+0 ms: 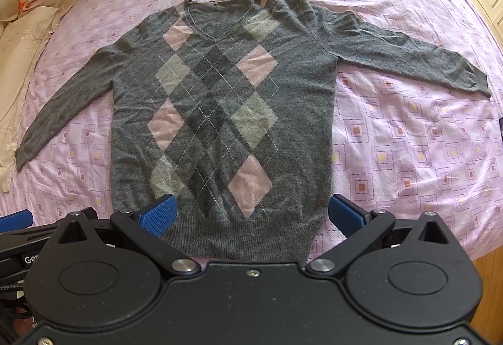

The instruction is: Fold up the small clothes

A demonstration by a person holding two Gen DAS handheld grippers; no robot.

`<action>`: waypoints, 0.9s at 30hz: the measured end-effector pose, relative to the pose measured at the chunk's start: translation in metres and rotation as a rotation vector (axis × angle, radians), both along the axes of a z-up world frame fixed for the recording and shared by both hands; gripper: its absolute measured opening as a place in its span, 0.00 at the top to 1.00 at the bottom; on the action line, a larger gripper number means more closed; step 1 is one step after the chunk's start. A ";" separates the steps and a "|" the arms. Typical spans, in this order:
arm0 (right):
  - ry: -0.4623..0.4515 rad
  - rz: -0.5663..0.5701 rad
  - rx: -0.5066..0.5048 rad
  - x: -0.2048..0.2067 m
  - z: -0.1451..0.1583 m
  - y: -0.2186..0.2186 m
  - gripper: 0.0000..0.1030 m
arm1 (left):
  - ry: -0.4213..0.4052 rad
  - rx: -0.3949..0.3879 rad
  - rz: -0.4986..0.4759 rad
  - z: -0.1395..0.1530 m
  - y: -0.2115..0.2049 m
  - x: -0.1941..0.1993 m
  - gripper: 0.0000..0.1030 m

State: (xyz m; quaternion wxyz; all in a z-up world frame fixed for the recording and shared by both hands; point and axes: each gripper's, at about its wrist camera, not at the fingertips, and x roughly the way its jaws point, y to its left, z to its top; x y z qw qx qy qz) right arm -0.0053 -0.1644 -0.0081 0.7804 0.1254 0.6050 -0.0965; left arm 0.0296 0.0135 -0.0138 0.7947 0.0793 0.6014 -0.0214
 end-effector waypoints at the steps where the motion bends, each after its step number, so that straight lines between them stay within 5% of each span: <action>1: 0.004 -0.003 0.002 0.003 -0.001 0.000 0.01 | 0.003 0.000 -0.001 0.000 0.000 0.002 0.03; 14: 0.023 -0.069 0.049 0.043 -0.012 -0.012 0.01 | 0.029 -0.023 -0.044 -0.009 -0.006 0.051 0.03; 20: -0.059 -0.089 0.014 0.066 -0.015 -0.012 0.01 | 0.025 -0.072 -0.089 -0.017 -0.008 0.082 0.05; 23: -0.120 -0.097 -0.030 0.077 -0.018 -0.011 0.01 | 0.010 -0.104 -0.117 -0.019 -0.008 0.098 0.16; 27: -0.186 -0.084 -0.067 0.091 -0.023 -0.013 0.01 | -0.068 -0.137 -0.132 -0.018 -0.007 0.114 0.16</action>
